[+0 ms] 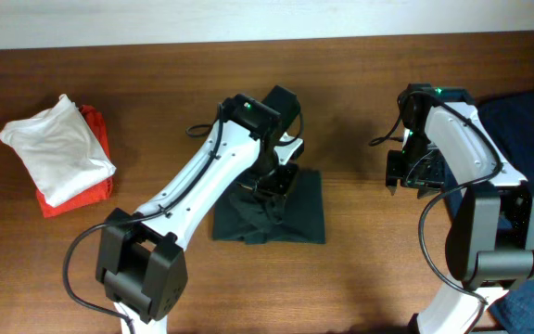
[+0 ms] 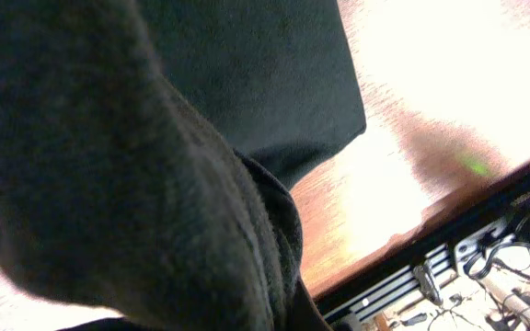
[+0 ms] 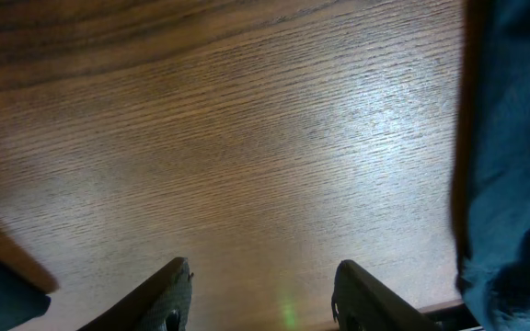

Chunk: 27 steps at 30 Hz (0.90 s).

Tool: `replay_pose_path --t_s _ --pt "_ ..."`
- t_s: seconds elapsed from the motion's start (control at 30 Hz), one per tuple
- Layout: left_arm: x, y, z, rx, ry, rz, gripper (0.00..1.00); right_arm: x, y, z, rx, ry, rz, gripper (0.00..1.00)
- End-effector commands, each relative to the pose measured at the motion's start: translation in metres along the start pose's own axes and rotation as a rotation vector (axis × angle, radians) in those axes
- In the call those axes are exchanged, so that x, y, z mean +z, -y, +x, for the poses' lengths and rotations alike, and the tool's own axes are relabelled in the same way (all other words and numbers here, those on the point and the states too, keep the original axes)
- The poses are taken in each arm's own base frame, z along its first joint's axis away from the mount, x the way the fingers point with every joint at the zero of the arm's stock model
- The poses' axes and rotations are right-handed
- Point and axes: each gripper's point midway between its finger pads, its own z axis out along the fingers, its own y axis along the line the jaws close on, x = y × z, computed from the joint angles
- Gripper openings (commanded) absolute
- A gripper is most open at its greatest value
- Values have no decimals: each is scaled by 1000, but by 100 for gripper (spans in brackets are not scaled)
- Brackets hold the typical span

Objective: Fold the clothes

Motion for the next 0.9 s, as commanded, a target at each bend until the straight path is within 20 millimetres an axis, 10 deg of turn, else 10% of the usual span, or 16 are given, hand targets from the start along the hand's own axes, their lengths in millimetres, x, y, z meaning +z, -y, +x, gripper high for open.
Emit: replay_pose_path --t_s 0.0,0.07,0.1,0.2,0.27,0.4,0.53,0.63,0.87 --pt "4 13 -2 -3 14 23 4 2 3 1 2 -4 17 54" --pt "5 28 -10 -3 46 62 23 2 3 1 2 -3 17 54" --pt "5 48 -18 30 77 137 53 2 3 1 2 -3 17 54" --pt "-6 90 -33 169 152 334 61 2 3 1 2 -4 17 54" --pt "-22 84 -43 189 195 351 61 2 1 1 -1 -7 3 58" --pt "-75 -44 -72 -71 330 184 63 -15 -78 21 -337 -44 -446 59" --pt "-83 -128 -77 -219 380 149 67 -29 -142 39 -506 -19 -595 59" --pt "-18 -138 -74 -212 196 164 66 -31 -205 11 -462 176 -562 57" --pt "48 -124 -63 -207 -1 161 63 -30 -221 -11 -451 343 -418 39"
